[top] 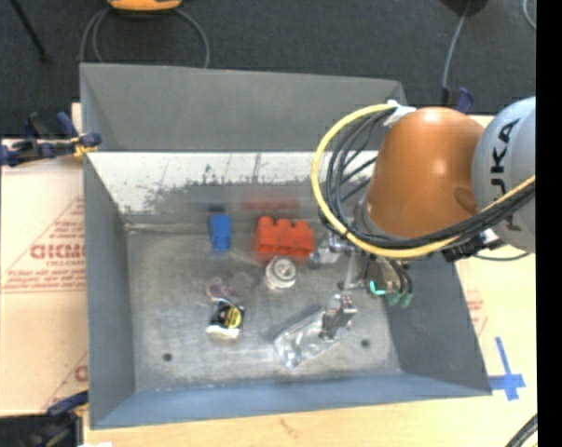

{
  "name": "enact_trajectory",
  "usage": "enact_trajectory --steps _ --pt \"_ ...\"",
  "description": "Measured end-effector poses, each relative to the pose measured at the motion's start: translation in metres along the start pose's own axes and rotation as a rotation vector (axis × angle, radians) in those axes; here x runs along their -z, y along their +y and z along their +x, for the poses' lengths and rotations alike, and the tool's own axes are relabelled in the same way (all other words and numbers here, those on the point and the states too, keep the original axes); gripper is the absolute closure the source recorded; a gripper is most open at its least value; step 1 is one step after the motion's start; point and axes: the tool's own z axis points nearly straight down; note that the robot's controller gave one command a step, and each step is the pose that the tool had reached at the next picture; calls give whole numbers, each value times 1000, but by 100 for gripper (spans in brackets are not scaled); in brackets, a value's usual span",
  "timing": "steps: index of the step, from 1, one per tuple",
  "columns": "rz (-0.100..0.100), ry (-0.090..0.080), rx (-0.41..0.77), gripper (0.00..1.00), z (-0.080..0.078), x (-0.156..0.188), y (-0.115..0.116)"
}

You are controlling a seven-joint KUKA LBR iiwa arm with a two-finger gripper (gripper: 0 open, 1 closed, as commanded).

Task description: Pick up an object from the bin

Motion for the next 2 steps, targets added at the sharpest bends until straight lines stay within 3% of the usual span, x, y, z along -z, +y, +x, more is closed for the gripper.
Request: enact_trajectory --steps 1,2 --pt "0 1 96 0 -1 -139 -23" --pt "-5 -7 149 0 -13 -148 -49"
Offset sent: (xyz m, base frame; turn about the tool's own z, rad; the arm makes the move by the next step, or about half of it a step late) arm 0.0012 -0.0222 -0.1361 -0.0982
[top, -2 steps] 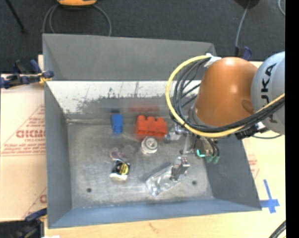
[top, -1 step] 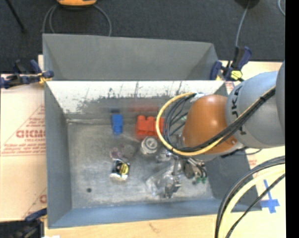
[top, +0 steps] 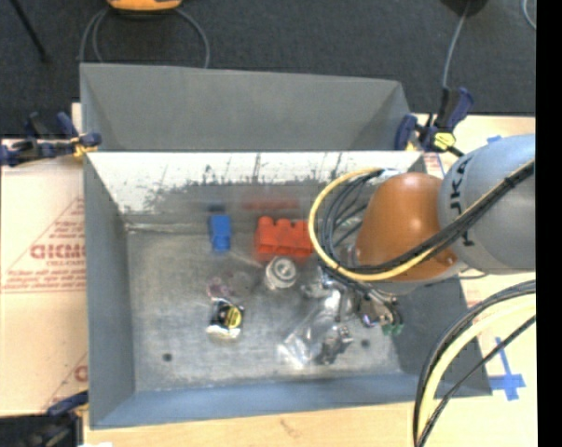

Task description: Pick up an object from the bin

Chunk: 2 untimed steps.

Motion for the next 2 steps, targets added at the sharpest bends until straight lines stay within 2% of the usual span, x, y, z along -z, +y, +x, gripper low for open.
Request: enact_trajectory --steps 1,2 --pt "3 -12 1 100 -3 2 0" --pt "7 -5 160 100 4 168 47"
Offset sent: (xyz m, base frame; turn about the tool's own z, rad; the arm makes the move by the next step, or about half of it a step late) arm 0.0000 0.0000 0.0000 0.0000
